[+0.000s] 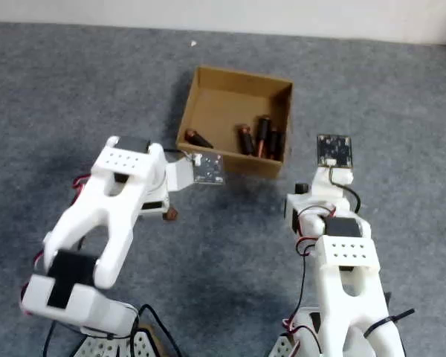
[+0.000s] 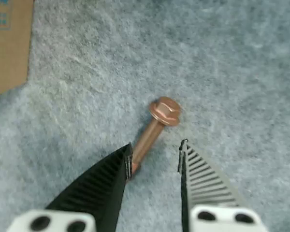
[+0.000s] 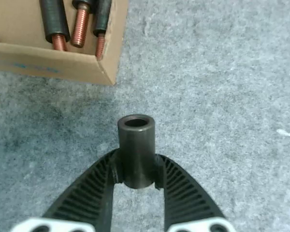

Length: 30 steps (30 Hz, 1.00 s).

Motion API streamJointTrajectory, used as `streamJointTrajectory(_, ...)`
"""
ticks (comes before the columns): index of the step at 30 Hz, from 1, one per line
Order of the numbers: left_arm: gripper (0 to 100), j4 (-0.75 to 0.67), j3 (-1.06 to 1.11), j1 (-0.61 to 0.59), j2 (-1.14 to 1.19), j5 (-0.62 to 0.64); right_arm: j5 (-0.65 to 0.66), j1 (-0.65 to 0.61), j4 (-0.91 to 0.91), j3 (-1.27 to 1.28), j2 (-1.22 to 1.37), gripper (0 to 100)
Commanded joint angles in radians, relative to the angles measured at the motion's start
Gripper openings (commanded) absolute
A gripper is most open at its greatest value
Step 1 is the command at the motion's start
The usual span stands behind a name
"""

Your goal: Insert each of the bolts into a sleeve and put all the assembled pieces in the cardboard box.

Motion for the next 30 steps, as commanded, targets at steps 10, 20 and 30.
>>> streamJointTrajectory(10, 6, 0.006, -0.151, 0.044, 0.211, -0.009, 0.002, 0.012, -0.033, -0.007, -0.031, 0.5)
streamJointTrajectory(20, 0, 0.048, -0.134, 0.101, 0.188, 0.117, 0.002, 0.028, -0.033, -0.007, -0.036, 0.5)
streamJointTrajectory(30, 0, 0.041, -0.104, 0.081, -0.113, 0.405, 0.002, 0.062, -0.028, -0.008, -0.045, 0.5)
